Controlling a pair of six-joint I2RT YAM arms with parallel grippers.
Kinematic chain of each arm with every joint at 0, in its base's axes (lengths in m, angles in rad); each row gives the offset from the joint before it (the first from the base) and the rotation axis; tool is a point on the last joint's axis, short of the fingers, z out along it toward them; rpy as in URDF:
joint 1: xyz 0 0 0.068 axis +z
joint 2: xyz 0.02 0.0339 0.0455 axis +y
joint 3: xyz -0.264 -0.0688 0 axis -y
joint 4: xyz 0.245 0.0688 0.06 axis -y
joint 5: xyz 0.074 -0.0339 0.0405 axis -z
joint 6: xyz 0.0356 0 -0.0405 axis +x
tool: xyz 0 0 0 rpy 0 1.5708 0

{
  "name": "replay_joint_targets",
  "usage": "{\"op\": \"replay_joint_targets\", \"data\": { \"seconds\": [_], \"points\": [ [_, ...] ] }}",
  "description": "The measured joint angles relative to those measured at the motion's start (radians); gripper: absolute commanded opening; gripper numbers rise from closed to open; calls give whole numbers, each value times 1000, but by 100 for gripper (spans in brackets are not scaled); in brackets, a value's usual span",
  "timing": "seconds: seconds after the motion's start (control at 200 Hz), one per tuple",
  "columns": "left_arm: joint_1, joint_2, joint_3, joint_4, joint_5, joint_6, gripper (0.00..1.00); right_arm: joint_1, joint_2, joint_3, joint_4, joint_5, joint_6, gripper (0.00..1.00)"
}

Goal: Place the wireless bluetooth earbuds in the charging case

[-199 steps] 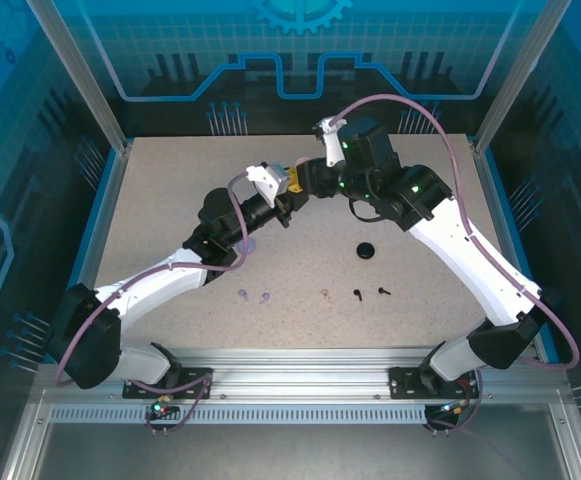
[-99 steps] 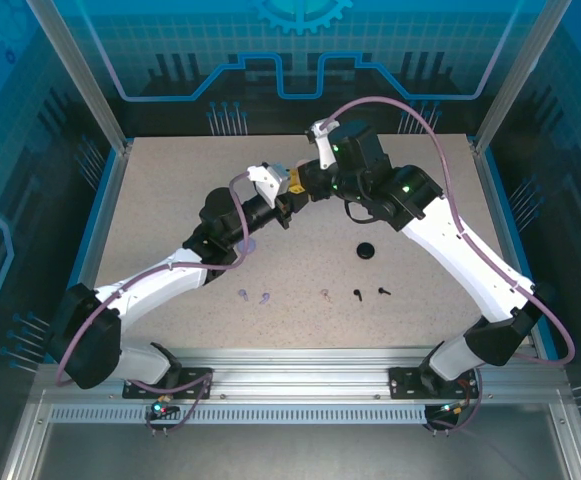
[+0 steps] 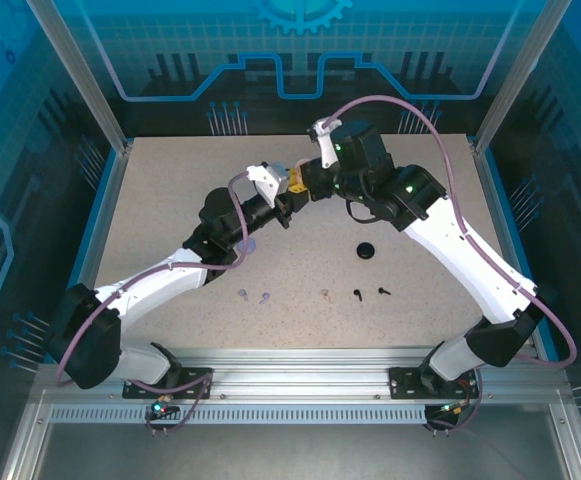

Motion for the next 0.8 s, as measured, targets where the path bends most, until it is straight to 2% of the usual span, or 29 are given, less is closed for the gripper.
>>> {"op": "replay_joint_targets", "data": {
  "seconds": [0.8],
  "points": [
    [0, 13, 0, 0, 0, 0, 0, -35, -44, 16, 39, -92, 56, 12]
  ]
}}
